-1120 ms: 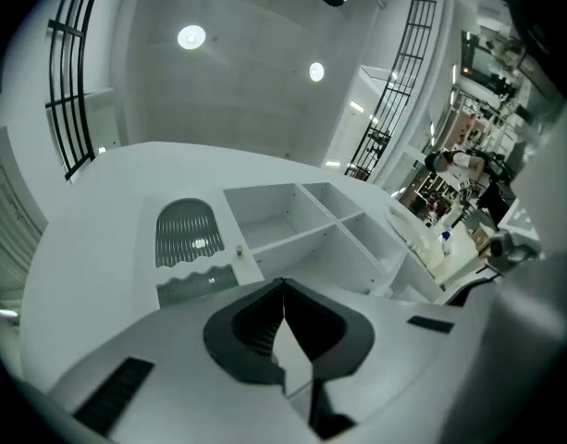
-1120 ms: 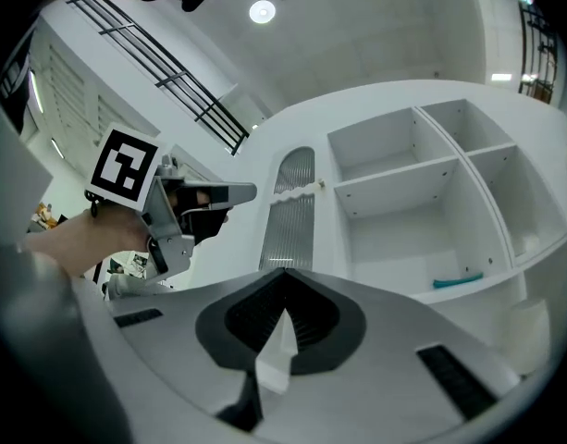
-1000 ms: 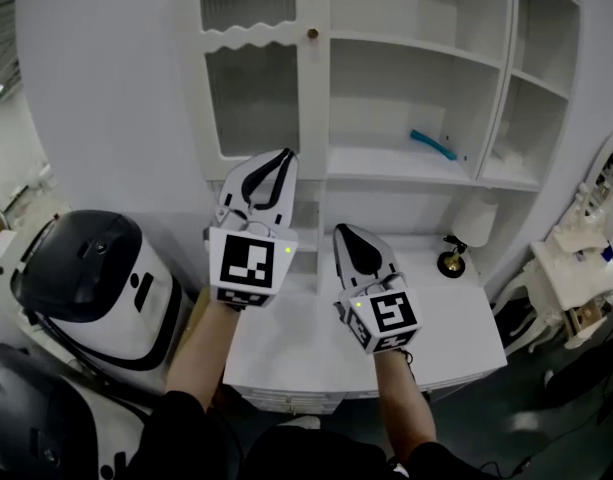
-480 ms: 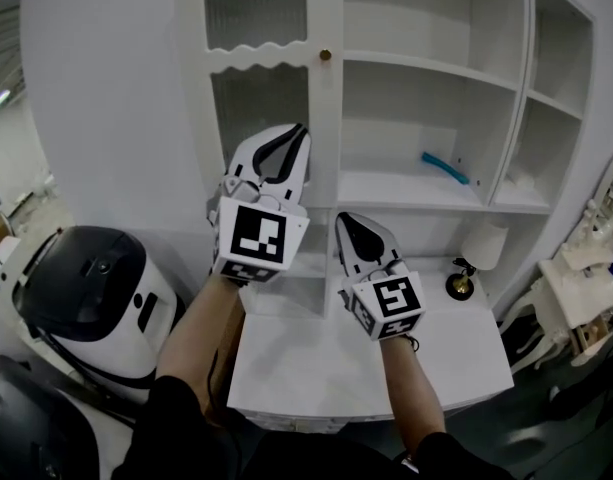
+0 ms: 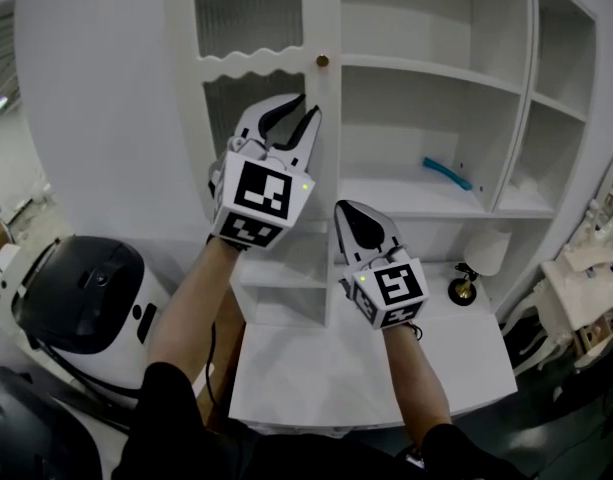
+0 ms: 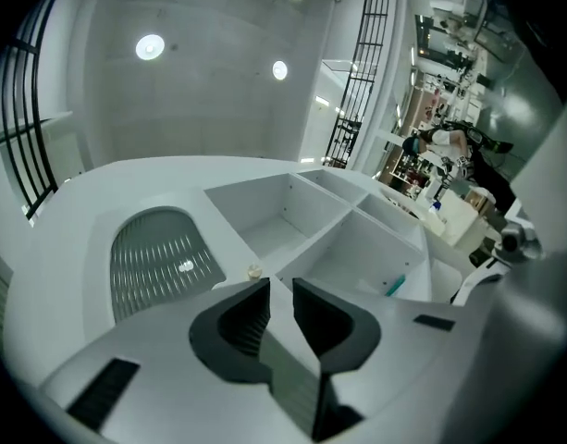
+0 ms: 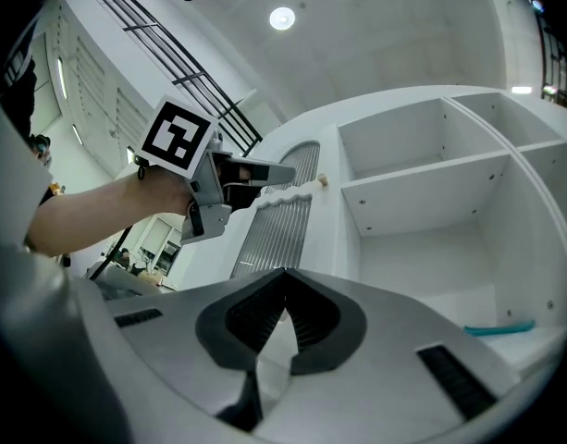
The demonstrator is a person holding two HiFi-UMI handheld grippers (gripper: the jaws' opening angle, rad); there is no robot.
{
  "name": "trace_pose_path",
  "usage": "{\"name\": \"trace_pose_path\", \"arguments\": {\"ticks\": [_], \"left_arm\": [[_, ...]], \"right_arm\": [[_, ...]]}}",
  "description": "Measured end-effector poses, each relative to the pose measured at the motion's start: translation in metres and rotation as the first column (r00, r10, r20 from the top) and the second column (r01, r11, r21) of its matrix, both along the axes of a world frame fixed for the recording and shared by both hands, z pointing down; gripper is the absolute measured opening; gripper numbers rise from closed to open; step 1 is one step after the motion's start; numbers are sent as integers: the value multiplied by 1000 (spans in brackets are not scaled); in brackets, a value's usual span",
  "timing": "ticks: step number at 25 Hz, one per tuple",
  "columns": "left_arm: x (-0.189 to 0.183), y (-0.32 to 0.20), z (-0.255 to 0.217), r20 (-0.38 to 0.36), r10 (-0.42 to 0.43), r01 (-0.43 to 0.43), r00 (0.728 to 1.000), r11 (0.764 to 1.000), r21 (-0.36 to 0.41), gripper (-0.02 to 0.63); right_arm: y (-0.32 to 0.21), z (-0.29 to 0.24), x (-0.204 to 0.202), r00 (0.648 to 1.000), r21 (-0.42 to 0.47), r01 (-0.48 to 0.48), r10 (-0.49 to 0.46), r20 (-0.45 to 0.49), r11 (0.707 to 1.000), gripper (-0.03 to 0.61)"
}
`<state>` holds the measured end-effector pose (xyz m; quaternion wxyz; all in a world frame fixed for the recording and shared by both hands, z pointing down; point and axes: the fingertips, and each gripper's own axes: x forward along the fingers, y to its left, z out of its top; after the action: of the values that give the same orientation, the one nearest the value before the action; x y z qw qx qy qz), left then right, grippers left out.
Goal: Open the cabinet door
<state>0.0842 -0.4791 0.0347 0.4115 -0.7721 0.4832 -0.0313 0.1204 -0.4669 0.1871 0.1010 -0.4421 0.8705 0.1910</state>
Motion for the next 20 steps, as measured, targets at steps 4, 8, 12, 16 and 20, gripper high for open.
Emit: {"name": "trace_pose_path", "arguments": {"ticks": [4,8,12,16,20], "left_arm": [[5,-15,-5,32,-21,21,999,1000,5,81],[6,-29,-11,25,-15,15,1000,1000,-10,97],[7,-39,-21,49,-38,37,998,999,15,107],[10,-50,-30,75,-59,56,995,998,37,107],[10,-64,-33,75,-83,81,994,996,25,114]], "right_arm": [[-9,-3,0,1000,5,7,-7,9,1000,14],[-21,-6,-1,1000,2,18,-18,20,1000,14],[-32,-6,1,998,-8,37,-37,48,999,14],[-44,-11,3,997,1,46,-46,61,999,15],[-54,-12,3,997,3,55,-55,49,998,27]]}}
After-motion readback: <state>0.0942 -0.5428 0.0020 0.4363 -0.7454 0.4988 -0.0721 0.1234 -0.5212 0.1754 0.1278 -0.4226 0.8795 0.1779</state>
